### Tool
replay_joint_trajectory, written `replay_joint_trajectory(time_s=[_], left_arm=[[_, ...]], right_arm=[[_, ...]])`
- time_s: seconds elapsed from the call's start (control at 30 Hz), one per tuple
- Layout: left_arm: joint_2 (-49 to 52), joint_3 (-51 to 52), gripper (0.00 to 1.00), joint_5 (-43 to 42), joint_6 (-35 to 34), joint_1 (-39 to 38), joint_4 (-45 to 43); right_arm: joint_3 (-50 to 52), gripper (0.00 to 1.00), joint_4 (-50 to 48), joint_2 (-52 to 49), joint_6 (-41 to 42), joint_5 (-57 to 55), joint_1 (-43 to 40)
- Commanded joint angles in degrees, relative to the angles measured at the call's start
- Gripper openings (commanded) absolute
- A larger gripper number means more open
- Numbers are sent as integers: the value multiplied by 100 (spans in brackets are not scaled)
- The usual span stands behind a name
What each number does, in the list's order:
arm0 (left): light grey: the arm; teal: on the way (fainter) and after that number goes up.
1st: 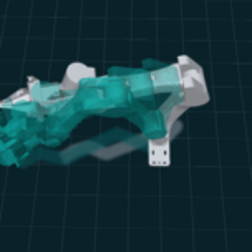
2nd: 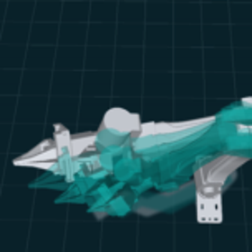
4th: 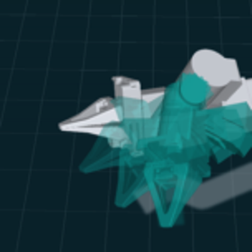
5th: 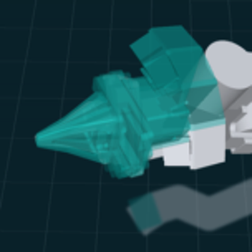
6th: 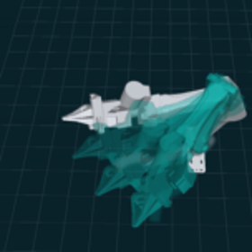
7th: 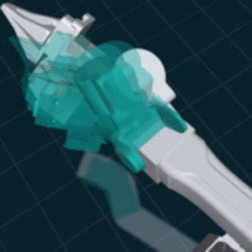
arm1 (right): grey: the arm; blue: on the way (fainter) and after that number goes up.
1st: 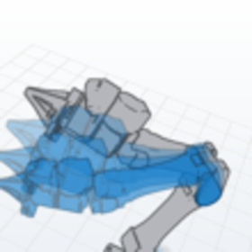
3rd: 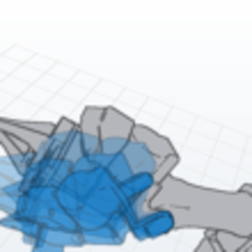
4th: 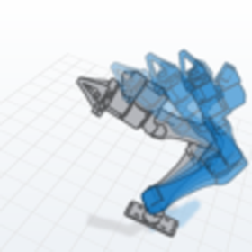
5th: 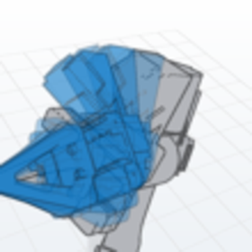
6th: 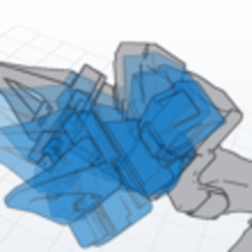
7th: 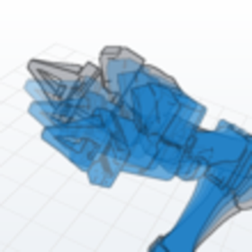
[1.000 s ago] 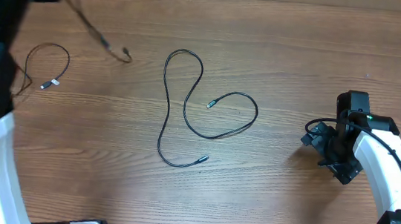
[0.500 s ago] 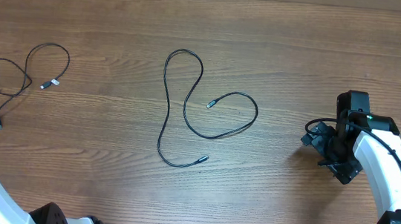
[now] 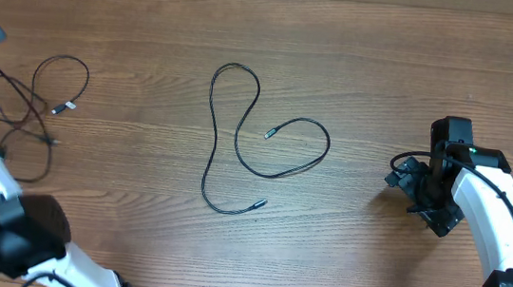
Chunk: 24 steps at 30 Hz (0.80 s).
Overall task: Untangle cables
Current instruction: 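Lower the cable onto the left-side pile and open the left gripper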
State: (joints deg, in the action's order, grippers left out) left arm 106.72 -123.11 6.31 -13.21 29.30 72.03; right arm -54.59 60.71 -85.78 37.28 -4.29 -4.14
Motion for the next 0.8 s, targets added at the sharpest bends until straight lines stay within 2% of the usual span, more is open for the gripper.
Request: replay_joint_trajectory(time_s=[0.0, 0.47, 0.5, 0.53, 0.57, 0.6, 0.77], left_arm=[[190, -35, 4, -31, -79, 0, 186], [310, -37, 5, 7, -326, 238, 313], [310, -37, 21, 7, -363, 258, 319], [310, -37, 52, -9, -380, 269, 328], [310, -37, 90, -33, -433, 295, 356], [310, -37, 100, -39, -509, 304, 391], [310, -37, 100, -162, -614, 341, 472]], right_arm=[[-13, 100, -11, 24, -24, -9, -22], [-13, 100, -9, 24, -22, -9, -22], [-13, 100, -9, 24, -22, -9, -22], [-13, 100, -9, 24, -22, -9, -22], [-13, 100, -9, 24, -22, -9, -22], [-13, 100, -9, 24, -24, -9, -22], [-13, 100, -9, 24, -22, -9, -22]])
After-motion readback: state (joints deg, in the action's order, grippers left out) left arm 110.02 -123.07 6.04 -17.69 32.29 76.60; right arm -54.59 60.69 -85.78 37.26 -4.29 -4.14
